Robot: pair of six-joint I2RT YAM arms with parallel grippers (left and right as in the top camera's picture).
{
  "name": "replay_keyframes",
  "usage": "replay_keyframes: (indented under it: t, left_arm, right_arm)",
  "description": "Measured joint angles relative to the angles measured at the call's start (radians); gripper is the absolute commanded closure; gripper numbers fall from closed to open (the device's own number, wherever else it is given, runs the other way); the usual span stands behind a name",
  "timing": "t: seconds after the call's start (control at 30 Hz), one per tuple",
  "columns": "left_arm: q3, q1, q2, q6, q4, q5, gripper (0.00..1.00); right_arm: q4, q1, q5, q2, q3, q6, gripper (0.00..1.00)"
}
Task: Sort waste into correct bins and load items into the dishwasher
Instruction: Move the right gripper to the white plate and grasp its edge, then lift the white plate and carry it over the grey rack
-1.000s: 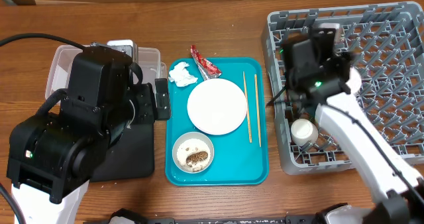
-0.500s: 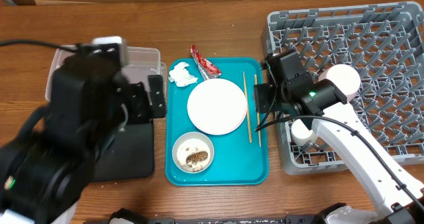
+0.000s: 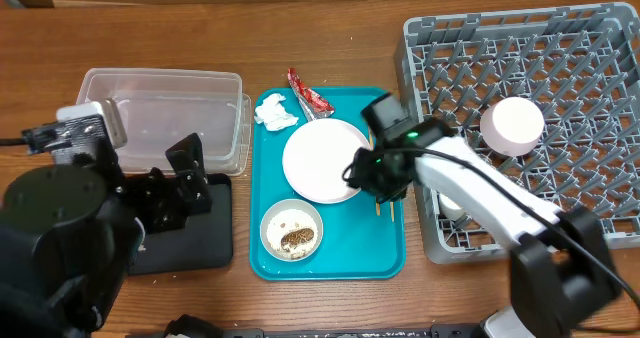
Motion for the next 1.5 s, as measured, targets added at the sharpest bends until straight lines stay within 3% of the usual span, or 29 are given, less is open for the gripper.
replay_keyframes:
  t: [0.13,0.6,0.97,1.2,1.5]
  left_arm:
    - [0.000,0.000,0.010,0.000,-0.005,0.000,0.00]
    - [0.000,0.000,0.010,-0.003,-0.006,0.000,0.00]
    - [0.000,0.000,0.010,-0.003,-0.006,0.000,0.00]
    - [0.000,0.000,0.010,-0.003,-0.006,0.000,0.00]
    - [0.000,0.000,0.021,-0.003,-0.005,0.000,0.00]
  right_arm:
    - [0.025,0.027,-0.001,0.058,-0.003,0.076,0.57]
    - [0.158,0.027,0.051,0.071,-0.087,0.258,0.60]
    - [0.206,0.027,0.088,0.080,-0.100,0.285,0.96]
    - [0.206,0.000,0.117,0.080,-0.097,0.277,0.96]
    - [0.206,-0.070,0.195,0.047,-0.023,0.141,0.96]
